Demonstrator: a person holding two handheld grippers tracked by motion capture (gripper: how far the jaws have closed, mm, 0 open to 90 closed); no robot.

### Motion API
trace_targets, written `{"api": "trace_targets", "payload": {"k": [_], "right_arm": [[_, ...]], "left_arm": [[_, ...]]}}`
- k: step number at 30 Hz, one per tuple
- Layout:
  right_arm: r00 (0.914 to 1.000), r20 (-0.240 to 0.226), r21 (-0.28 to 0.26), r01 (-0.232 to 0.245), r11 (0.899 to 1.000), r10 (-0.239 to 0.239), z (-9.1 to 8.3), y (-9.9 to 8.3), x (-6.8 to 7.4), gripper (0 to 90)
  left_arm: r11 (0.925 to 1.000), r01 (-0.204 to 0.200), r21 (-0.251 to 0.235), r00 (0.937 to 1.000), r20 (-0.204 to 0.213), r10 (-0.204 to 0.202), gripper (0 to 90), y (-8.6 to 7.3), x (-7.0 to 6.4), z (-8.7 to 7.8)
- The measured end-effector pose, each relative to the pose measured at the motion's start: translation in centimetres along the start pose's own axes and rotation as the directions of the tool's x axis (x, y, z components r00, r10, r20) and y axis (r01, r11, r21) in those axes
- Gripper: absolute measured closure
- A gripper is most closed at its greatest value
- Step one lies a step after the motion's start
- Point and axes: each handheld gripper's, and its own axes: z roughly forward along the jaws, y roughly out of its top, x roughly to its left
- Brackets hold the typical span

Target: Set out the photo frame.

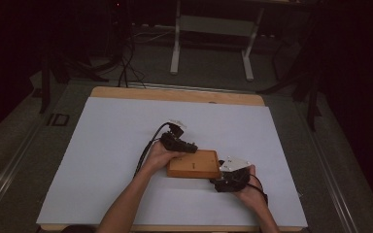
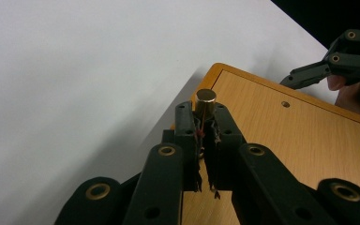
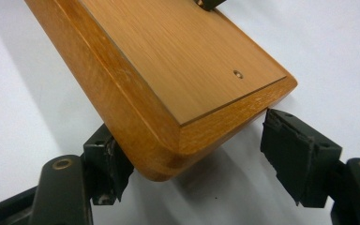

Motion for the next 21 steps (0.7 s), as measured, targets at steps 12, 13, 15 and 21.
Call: {"api": "trace_targets", "payload": {"k": [12, 13, 15, 21], "right_arm": [[0.9994, -0.003, -0.069, 0.035, 0.997, -0.035, -1.2, 0.5, 0.5, 29.6], [0.9993, 0.0, -0.069, 0.037, 0.997, -0.037, -1.3, 0.6, 0.6, 30.6], [0.9992, 0.002, -0.08, 0.039, 0.996, -0.039, -1.5, 0.6, 0.6, 32.4], [0.9998, -0.015, -0.123, 0.011, 0.992, -0.013, -1.9, 0.7, 0.1, 39.4]], "left_arm": [[0.9993, -0.015, 0.034, 0.9991, 0.041, 0.014, 84.7, 0.0, -0.1, -0.2], [0.9993, -0.011, 0.035, 0.9988, 0.049, 0.009, 84.7, 0.0, 0.0, -0.3], [0.9991, 0.001, 0.041, 0.998, 0.064, -0.004, 84.6, -0.1, 0.0, -0.3], [0.9989, -0.009, 0.046, 0.9976, 0.069, 0.006, 82.0, -0.4, 0.1, -0.5]]}}
